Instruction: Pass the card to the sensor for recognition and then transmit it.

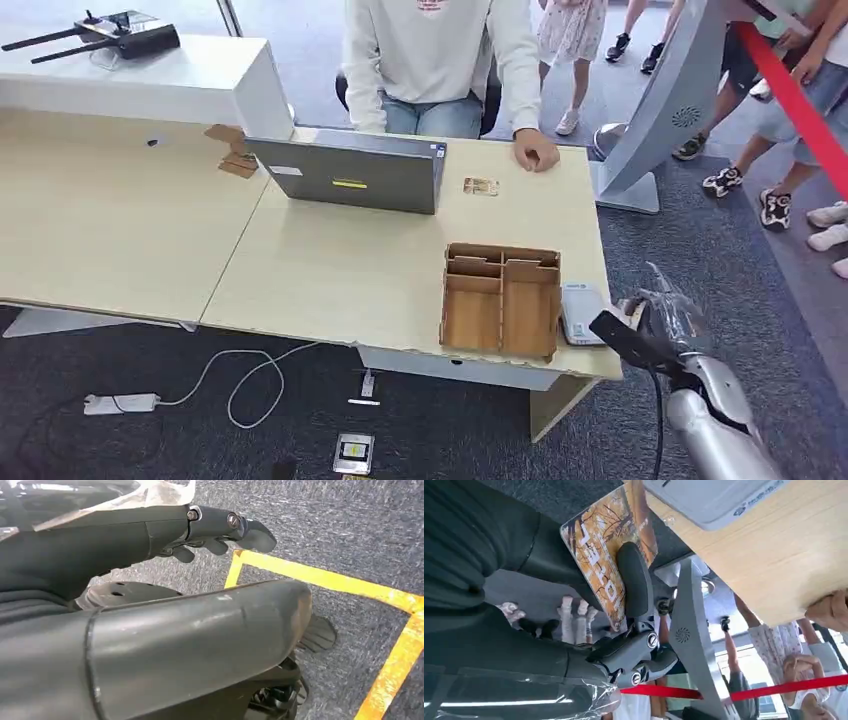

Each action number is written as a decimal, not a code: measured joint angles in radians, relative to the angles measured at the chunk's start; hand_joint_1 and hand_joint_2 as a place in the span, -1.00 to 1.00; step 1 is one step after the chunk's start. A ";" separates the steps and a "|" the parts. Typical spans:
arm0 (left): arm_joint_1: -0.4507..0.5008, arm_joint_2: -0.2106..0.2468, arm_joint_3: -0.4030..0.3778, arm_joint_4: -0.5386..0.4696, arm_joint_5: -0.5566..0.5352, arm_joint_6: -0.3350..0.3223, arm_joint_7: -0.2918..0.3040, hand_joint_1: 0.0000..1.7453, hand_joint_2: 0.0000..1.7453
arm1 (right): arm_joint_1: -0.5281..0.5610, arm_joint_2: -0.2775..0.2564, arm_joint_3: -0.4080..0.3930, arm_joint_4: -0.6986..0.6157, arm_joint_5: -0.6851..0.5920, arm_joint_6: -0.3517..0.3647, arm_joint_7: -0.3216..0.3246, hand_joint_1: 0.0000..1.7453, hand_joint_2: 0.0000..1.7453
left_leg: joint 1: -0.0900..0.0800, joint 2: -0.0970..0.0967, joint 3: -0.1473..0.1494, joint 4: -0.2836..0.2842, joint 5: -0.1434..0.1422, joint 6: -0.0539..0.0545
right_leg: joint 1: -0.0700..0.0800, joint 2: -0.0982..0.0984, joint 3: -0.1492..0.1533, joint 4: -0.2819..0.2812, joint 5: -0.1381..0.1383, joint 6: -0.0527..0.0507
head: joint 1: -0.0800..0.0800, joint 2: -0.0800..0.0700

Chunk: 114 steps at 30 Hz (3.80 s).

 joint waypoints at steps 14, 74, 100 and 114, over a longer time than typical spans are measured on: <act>0.002 0.011 0.000 0.000 -0.027 -0.024 -0.023 -1.00 -1.00 | -0.066 0.023 -0.059 -0.042 -0.180 0.006 -0.045 1.00 1.00 | 0.000 0.000 -0.001 0.000 0.000 0.000 | 0.000 0.000 0.000 0.000 0.000 0.000 | 0.000 0.000; -0.028 0.054 0.000 -0.001 -0.320 -0.063 -0.008 -1.00 -1.00 | -0.490 0.349 0.093 0.225 0.169 -0.009 -0.055 -0.08 1.00 | 0.001 0.000 -0.002 0.000 0.001 -0.001 | 0.001 0.000 -0.002 0.001 0.000 0.000 | 0.000 0.000; -0.011 0.040 0.000 0.001 -0.265 -0.006 -0.014 -1.00 -1.00 | -0.542 0.319 0.075 0.275 0.166 -0.274 -0.074 -1.00 1.00 | 0.001 0.000 -0.002 0.000 0.001 -0.001 | 0.001 0.000 -0.003 0.001 0.000 0.000 | 0.000 0.000; -0.009 0.034 0.000 0.001 -0.157 -0.008 -0.004 -1.00 -1.00 | -0.417 0.253 0.041 0.121 -0.027 0.080 -0.032 -1.00 1.00 | 0.001 0.000 -0.002 0.000 0.001 -0.001 | 0.001 0.000 -0.003 0.001 0.000 0.000 | 0.001 0.000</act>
